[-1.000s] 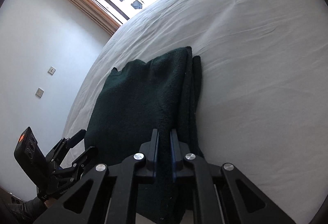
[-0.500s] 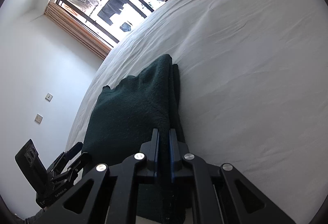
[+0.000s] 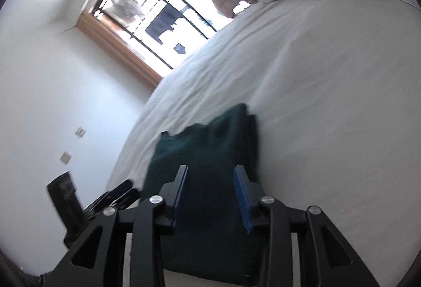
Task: Fold small clothes
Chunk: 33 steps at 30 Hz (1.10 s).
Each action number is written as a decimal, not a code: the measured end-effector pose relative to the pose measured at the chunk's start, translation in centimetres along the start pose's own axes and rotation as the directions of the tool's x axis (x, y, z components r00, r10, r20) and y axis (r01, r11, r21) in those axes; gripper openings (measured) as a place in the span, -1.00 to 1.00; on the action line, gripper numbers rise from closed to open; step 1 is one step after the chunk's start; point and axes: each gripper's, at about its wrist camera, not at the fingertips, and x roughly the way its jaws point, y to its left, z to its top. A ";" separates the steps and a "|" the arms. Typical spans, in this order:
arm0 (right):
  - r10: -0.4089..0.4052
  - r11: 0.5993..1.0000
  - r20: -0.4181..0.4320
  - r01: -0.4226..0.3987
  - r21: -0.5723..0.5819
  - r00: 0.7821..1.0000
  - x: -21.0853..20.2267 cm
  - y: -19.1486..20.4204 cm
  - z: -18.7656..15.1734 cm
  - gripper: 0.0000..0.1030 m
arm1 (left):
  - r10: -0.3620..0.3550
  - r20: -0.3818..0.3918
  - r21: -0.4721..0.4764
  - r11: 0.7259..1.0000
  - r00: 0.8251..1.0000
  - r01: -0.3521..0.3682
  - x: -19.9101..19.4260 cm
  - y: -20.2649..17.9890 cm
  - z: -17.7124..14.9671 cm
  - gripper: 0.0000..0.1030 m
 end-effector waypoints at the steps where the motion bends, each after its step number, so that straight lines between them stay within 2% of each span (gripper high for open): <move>1: 0.030 0.999 -0.038 -0.031 -0.041 0.999 0.9 1.0 0.7 -0.58 | -0.025 -0.023 -0.027 0.999 0.999 0.025 1.0 0.7 0.7 -0.23; 2: 0.048 0.996 -0.086 -0.054 -0.068 0.995 2.3 1.8 1.5 -0.59 | -0.051 -0.058 -0.065 0.997 0.997 0.047 2.2 1.5 1.2 -0.42; 5: 0.051 0.998 -0.181 -0.057 -0.030 0.982 6.6 0.9 3.1 -0.63 | -0.106 -0.105 -0.176 0.981 0.989 0.087 4.9 3.6 1.4 -0.46; 6: 0.060 0.998 -0.229 -0.059 0.011 0.972 8.3 -0.2 3.3 -0.63 | -0.104 -0.113 -0.178 0.981 0.988 0.083 5.1 3.6 1.2 -0.46; 7: 0.050 0.999 -0.268 -0.042 0.033 0.962 9.6 -1.2 3.1 -0.80 | -0.089 -0.108 -0.164 0.984 0.990 0.071 5.0 3.3 1.1 -0.46; 8: 0.002 0.999 -0.293 0.007 0.031 0.956 10.6 -2.2 2.7 -0.96 | -0.074 -0.103 -0.143 0.988 0.992 0.059 4.5 2.8 0.7 -0.46; 9: -0.002 0.999 -0.297 0.012 0.031 0.955 10.7 -2.7 2.3 -1.00 | -0.062 -0.097 -0.115 0.992 0.993 0.051 3.9 2.1 0.2 -0.46; 12: 0.058 0.998 -0.275 -0.053 0.025 0.960 8.7 -2.6 0.6 -0.94 | -0.009 -0.071 -0.024 1.000 0.997 0.007 2.5 0.1 -1.6 -0.46; 16: 0.050 0.997 -0.265 -0.065 -0.045 0.963 5.7 -2.1 -2.7 -0.93 | 0.063 -0.014 0.028 0.998 0.998 -0.062 0.4 -2.1 -4.8 -0.46; 19: 0.030 0.997 -0.242 -0.047 -0.064 0.970 3.0 -2.7 -5.1 -0.91 | 0.107 -0.011 0.071 0.992 0.994 -0.106 -0.6 -3.6 -6.2 -0.46; 21: 0.029 0.998 -0.219 -0.040 -0.046 0.975 1.1 -3.5 -6.4 -0.92 | 0.123 -0.014 0.115 0.986 0.992 -0.120 -1.0 -4.8 -7.2 -0.31; 22: 0.027 0.999 -0.207 -0.036 -0.039 0.978 0.2 -3.8 -6.7 -0.92 | 0.108 -0.024 0.144 0.984 0.994 -0.103 -1.3 -5.4 -7.9 -0.03; 23: 0.012 0.999 -0.197 -0.022 -0.047 0.980 -0.5 -3.9 -6.9 -0.92 | 0.084 -0.044 0.160 0.984 0.995 -0.076 -1.7 -5.8 -8.5 0.04; 25: -0.045 0.996 -0.169 0.031 -0.081 0.985 -1.8 -3.4 -6.7 -0.89 | 0.026 -0.053 0.131 0.991 0.998 -0.019 -3.0 -5.4 -9.1 0.04; 26: -0.067 0.994 -0.145 0.054 -0.091 0.987 -2.5 -3.3 -6.4 -0.81 | 0.010 -0.026 0.106 0.994 1.000 -0.007 -4.0 -4.7 -9.2 0.05; 27: -0.094 0.992 -0.120 0.083 -0.097 0.988 -3.1 -3.1 -6.0 -0.37 | 0.030 0.015 0.055 0.998 0.999 -0.031 -5.0 -3.3 -8.9 0.09; 28: -0.138 0.987 -0.088 0.129 -0.097 0.987 -3.6 -3.0 -5.4 0.18 | 0.053 0.038 0.001 0.999 0.998 -0.053 -5.5 -2.0 -8.4 0.21; 29: -0.149 0.986 -0.060 0.144 -0.083 0.987 -3.8 -2.9 -4.8 0.30 | 0.060 0.054 -0.059 0.997 0.997 -0.056 -5.7 -0.6 -7.9 0.38; 30: -0.128 0.990 -0.048 0.125 -0.065 0.991 -3.7 -2.9 -4.2 0.33 | 0.054 0.056 -0.132 0.990 0.997 -0.046 -5.6 1.2 -7.3 0.45; 31: -0.094 0.995 -0.050 0.092 -0.041 0.994 -3.3 -3.0 -3.4 0.33 | 0.043 0.032 -0.189 0.981 0.999 -0.036 -4.9 2.7 -6.6 0.48; 33: -0.085 0.996 -0.072 0.082 -0.043 0.994 -2.2 -2.8 -2.1 0.37 | 0.006 -0.046 -0.250 0.968 0.999 -0.017 -2.7 4.7 -5.6 0.48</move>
